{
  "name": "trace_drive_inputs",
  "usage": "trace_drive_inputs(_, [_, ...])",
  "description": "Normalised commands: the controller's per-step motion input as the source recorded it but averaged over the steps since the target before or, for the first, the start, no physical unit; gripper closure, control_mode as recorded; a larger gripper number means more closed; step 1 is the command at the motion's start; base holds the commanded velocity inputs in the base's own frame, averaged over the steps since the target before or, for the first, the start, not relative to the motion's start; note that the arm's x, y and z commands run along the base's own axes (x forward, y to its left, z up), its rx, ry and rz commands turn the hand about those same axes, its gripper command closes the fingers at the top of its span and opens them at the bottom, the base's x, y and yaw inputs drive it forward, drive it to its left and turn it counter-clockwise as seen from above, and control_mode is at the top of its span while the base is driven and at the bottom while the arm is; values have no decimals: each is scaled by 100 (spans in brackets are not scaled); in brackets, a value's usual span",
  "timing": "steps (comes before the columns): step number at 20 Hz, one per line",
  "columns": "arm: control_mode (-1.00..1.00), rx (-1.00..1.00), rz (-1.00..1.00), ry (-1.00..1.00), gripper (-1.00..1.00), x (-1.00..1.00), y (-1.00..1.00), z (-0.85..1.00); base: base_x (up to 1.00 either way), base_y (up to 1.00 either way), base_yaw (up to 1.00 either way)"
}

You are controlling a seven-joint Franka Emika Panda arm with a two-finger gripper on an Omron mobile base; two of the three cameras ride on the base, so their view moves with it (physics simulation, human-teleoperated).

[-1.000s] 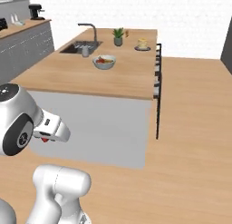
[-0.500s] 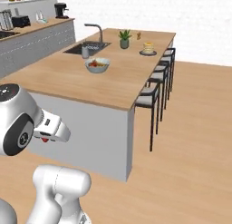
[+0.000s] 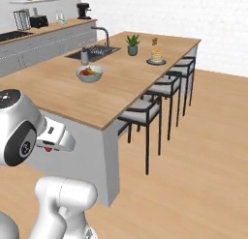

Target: Take the strawberry from the fridge and place it on top of the pancake, located on the dining counter.

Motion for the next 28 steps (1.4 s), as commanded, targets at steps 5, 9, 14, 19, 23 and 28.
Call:
trace_drive_inputs(5, [100,0,0,0,100,0,0,0,47,-100,27])
trace_drive_inputs(9, [100,0,0,0,100,0,0,0,52,-100,22])
trace_drive_inputs(14, [100,0,0,0,100,0,0,0,54,-94,19])
trace_drive_inputs(19, [100,0,0,0,100,0,0,0,58,-86,21])
trace_drive_inputs(23, [100,0,0,0,100,0,0,0,67,-96,38])
trace_drive_inputs(28, [100,0,0,0,100,0,0,0,68,-100,46])
